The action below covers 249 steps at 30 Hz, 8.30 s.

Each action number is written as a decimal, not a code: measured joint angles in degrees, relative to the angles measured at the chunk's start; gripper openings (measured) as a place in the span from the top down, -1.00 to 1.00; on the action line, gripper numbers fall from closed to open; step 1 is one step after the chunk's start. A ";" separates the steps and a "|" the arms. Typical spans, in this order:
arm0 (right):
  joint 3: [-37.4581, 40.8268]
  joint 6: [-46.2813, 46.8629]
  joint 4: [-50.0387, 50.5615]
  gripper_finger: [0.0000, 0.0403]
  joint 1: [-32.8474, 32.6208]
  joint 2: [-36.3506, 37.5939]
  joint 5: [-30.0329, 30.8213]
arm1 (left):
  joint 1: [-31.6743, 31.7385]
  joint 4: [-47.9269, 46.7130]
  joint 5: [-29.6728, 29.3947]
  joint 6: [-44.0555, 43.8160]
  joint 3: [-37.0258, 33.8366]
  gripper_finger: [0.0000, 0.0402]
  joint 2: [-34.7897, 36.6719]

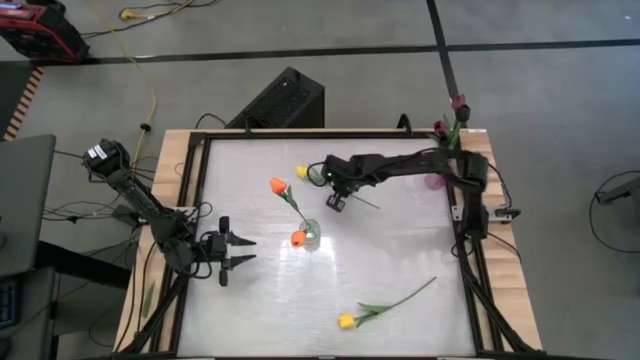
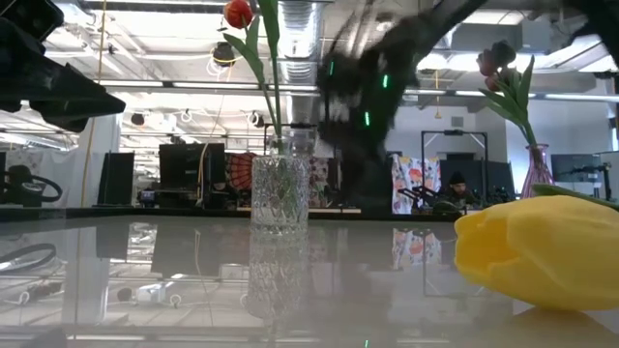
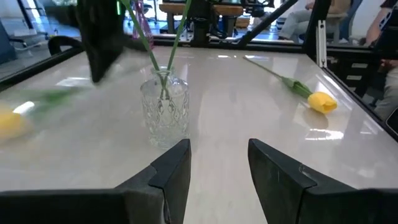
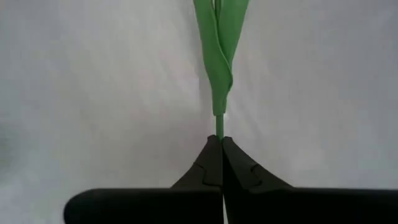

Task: Sort flowers into vase by color
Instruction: Put the top yellow flower into the transparent vase, then put the yellow flower into the transparent vase

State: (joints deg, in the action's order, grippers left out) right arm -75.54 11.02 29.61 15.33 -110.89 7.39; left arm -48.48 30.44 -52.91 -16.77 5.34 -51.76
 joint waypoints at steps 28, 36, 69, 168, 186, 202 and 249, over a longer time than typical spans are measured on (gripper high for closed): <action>32.47 -4.45 -112.15 0.92 -22.34 11.92 21.23 | 0.00 1.63 -0.45 -0.72 0.00 0.26 0.01; 27.06 -5.05 -119.27 0.92 -21.51 0.88 20.72 | 0.01 1.60 -0.45 -0.94 0.00 0.26 0.01; 26.63 -14.32 -113.60 0.47 -24.31 -0.15 21.39 | 0.01 1.53 -0.42 -0.37 0.00 0.26 0.01; 3.38 -19.89 -31.88 0.92 -37.98 25.36 13.69 | 0.08 -4.21 -1.92 -4.94 -0.02 0.26 0.00; 31.60 -7.89 -81.42 0.92 -20.95 25.21 9.27 | 0.10 -5.28 -1.85 -5.16 -0.02 0.26 0.01; 31.46 -7.71 -92.15 0.92 -22.97 16.14 11.25 | 0.09 -5.89 -2.44 -6.19 -0.02 0.26 0.01; 31.42 -3.44 -72.94 0.90 -22.60 15.94 13.89 | 0.10 -6.60 -2.90 -6.87 -0.02 0.26 0.01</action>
State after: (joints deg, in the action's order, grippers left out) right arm -44.12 7.57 -43.33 -7.27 -94.96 21.28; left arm -48.38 23.83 -55.81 -23.64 5.32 -51.75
